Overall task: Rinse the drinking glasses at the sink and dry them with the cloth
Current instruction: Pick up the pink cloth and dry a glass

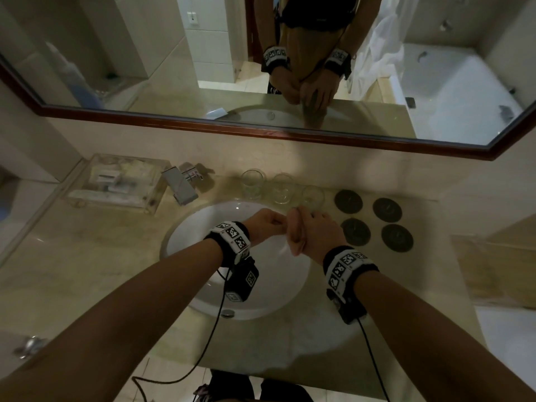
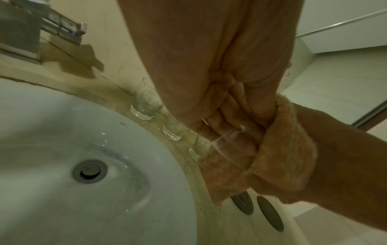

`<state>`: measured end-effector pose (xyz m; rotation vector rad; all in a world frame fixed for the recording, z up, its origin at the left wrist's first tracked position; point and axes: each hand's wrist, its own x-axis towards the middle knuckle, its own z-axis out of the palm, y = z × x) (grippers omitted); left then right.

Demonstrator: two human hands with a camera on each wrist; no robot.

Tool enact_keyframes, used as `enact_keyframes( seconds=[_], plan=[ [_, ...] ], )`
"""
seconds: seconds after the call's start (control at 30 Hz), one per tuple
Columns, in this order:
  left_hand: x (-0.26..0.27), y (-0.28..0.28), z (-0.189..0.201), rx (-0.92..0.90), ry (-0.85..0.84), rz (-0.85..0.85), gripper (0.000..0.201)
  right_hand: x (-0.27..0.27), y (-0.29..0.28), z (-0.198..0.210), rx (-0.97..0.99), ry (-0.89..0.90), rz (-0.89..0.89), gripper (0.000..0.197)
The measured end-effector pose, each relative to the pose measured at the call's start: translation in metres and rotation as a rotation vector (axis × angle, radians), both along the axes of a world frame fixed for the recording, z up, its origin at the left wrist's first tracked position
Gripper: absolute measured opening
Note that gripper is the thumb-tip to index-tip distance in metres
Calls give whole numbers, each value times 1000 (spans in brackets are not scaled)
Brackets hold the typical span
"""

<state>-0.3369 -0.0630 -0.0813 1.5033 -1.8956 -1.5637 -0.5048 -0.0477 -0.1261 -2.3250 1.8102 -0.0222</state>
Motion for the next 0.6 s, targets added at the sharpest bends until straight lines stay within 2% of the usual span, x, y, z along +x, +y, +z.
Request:
enact_keyframes(
  seconds=[0.17, 0.33, 0.43, 0.5, 0.6],
  plan=[
    [-4, 2, -2, 38, -2, 52, 27, 2, -4, 8, 44, -62, -47, 67],
    [-9, 3, 1, 123, 147, 239, 22, 10, 5, 11, -93, 110, -6, 77],
    [-8, -4, -9, 215, 233, 353, 17, 12, 11, 14, -169, 256, 49, 90],
    [-7, -10, -16, 292, 293, 407, 18, 11, 12, 10, -230, 288, 64, 97],
    [-6, -14, -22, 384, 319, 412, 19, 8, 15, 5, -266, 296, 76, 95]
  ],
)
